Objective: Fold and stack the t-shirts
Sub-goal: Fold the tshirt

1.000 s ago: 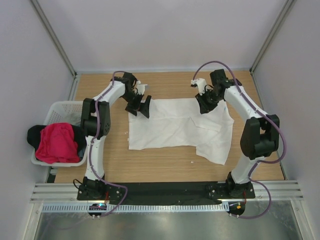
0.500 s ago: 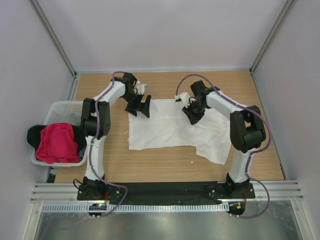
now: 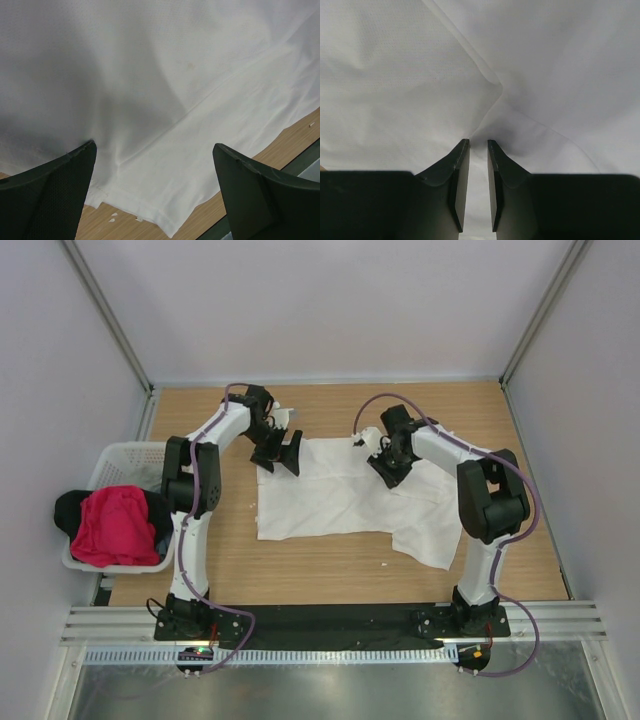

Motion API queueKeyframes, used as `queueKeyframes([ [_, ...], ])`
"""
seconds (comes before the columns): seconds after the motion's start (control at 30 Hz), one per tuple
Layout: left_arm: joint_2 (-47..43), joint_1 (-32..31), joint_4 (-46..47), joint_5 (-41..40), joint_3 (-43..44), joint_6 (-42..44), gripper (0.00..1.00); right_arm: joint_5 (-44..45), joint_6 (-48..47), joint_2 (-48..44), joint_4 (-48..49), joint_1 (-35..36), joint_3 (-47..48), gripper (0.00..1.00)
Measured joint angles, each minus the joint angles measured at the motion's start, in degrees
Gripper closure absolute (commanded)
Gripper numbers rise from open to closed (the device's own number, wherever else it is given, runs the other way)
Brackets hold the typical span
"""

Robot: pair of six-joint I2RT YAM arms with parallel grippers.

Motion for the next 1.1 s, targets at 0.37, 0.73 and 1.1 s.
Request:
queueKeyframes([
  [0.37, 0.0, 0.0, 0.0, 0.0, 0.0, 0.0, 0.00, 1.9, -1.0, -1.6, 0.6, 1.0, -1.0, 0.70],
  [0.73, 0.1, 0.0, 0.0, 0.0, 0.3, -0.8, 0.00, 2.3, -1.1, -2.1, 0.7, 1.9, -1.7, 0.68],
  [1.1, 0.2, 0.0, 0.0, 0.0, 0.3, -1.0, 0.00, 3.9, -1.0, 0.2, 1.3, 1.9, -2.6, 0.82],
])
